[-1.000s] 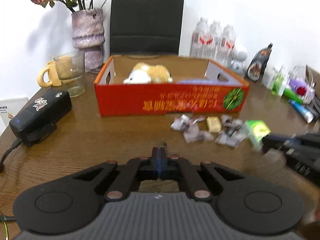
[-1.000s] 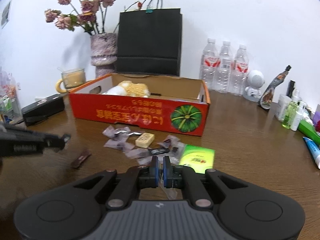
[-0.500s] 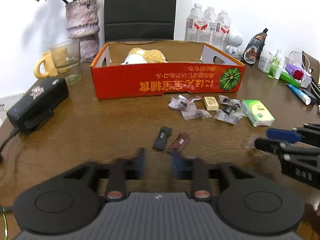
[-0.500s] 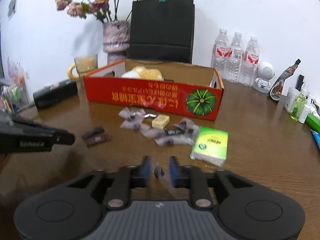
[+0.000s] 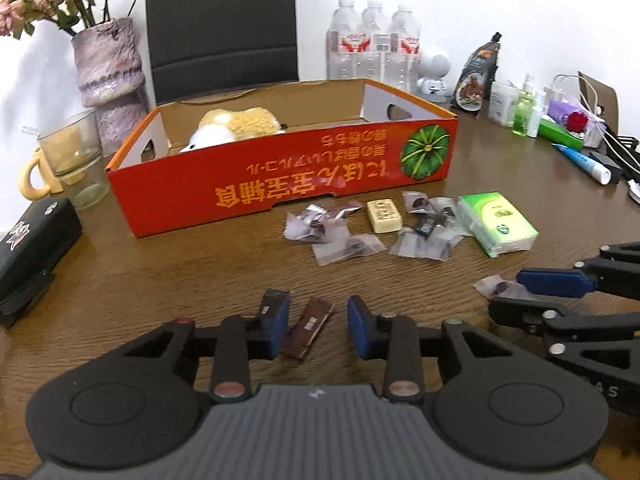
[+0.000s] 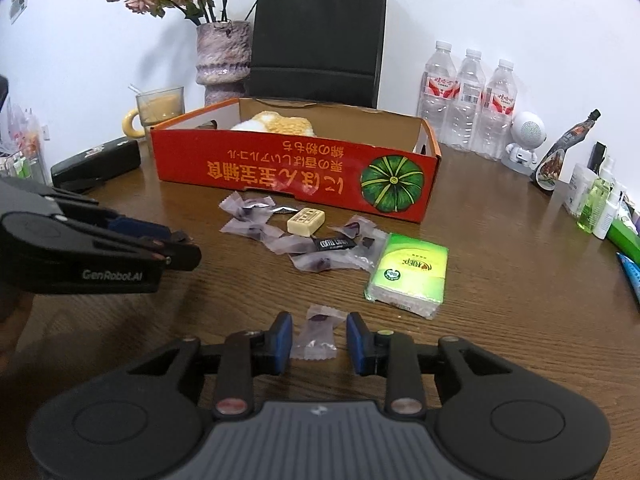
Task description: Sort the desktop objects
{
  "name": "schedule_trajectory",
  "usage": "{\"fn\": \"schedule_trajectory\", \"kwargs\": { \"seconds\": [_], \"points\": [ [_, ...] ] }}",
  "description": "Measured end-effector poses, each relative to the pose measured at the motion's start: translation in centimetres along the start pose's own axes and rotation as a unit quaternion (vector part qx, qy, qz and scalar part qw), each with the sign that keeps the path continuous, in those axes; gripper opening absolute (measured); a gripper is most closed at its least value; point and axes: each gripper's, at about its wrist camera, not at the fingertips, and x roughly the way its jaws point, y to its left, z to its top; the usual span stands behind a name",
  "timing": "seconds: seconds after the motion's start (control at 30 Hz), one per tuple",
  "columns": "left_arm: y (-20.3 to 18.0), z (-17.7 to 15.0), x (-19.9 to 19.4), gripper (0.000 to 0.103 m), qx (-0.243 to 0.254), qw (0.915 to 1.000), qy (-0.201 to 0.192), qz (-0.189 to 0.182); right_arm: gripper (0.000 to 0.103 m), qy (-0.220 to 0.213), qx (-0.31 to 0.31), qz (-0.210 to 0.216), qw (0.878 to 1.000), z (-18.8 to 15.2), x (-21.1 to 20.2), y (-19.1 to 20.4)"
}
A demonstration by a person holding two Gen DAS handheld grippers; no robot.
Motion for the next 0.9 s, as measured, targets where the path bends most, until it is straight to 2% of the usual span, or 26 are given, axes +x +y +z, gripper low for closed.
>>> {"fn": "schedule_trajectory", "kwargs": {
  "seconds": [0.13,0.2,0.27,0.37,0.53,0.63,0.8,0.9],
  "points": [
    [0.3,-0.1,0.2,0.035,-0.005,0.9999,0.006,-0.006,0.027,0.002,0.008,0.005,1.0,-0.1,0.2,-0.3],
    [0.1,-0.1,0.3,0.031,0.0,0.9999,0.01,-0.009,0.027,0.001,0.008,0.008,1.0,0.0,0.3,-0.3],
    [-0.2,-0.1,0.2,0.022,0.002,0.9998,0.012,-0.013,0.023,0.001,0.007,0.011,1.0,-0.1,0.2,-0.2],
    [-0.7,-0.3,0.0,0.014,0.003,0.9998,0.014,-0.016,0.021,0.001,0.005,0.017,1.0,-0.1,0.1,-0.1],
    [-1.4,-0.5,-0.8,0.011,-0.001,0.9998,0.015,-0.013,0.021,0.001,0.002,0.026,1.0,-0.1,-0.2,0.3],
    [-1.5,-0.3,-2.6,0.011,-0.012,0.9998,-0.005,-0.017,0.021,-0.011,0.006,0.026,1.0,0.2,-1.1,0.3],
    [-0.5,1.9,-5.8,0.01,-0.052,0.9972,-0.041,-0.033,0.021,-0.05,0.011,0.019,0.999,2.2,-3.4,-0.1],
    [0.6,5.5,-6.5,0.01,-0.075,0.9944,-0.058,-0.046,0.021,-0.081,0.019,0.021,0.996,5.8,-4.2,-1.4]
  ]
}}
